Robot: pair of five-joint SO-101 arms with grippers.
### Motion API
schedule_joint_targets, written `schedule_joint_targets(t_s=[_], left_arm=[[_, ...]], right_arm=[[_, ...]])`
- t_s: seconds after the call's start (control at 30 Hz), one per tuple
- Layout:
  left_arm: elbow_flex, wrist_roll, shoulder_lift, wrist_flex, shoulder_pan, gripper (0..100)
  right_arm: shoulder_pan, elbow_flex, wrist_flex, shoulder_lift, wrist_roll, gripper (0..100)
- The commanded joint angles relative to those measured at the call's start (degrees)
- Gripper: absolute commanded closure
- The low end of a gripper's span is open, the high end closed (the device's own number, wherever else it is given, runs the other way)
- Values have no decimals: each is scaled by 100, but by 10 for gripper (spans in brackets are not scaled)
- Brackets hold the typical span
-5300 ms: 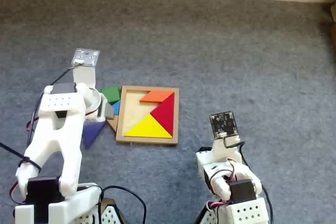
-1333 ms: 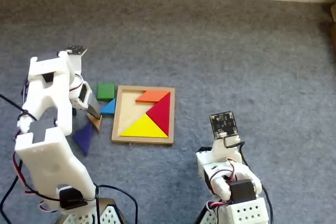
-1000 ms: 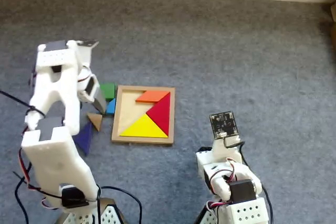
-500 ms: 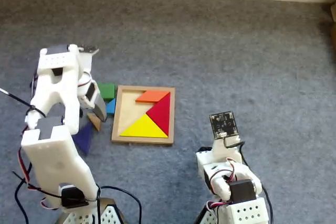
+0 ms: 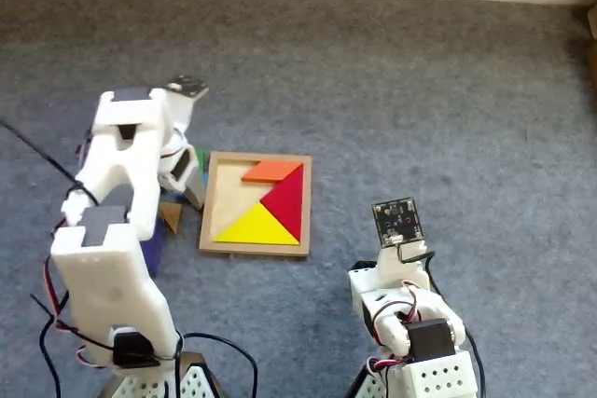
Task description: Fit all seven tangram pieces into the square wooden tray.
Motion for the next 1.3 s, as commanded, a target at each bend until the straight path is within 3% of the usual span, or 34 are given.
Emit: schedule_joint_targets(t_s=[0.0, 0.3, 0.83, 1.0, 1.27], left_arm=[[-75, -53, -66, -62, 418, 744], [-84, -62, -57, -369, 602, 744], [84, -132, -48, -211, 576, 748], [127, -475, -48, -211, 602, 810], [101, -475, -48, -246, 620, 814]], right_arm=[[-22, 848, 40, -92, -70, 992], [-22, 848, 40, -92, -70, 992], [-22, 848, 40, -92, -70, 992], [-22, 848, 40, -92, -70, 992], [-22, 848, 40, -92, -70, 992]])
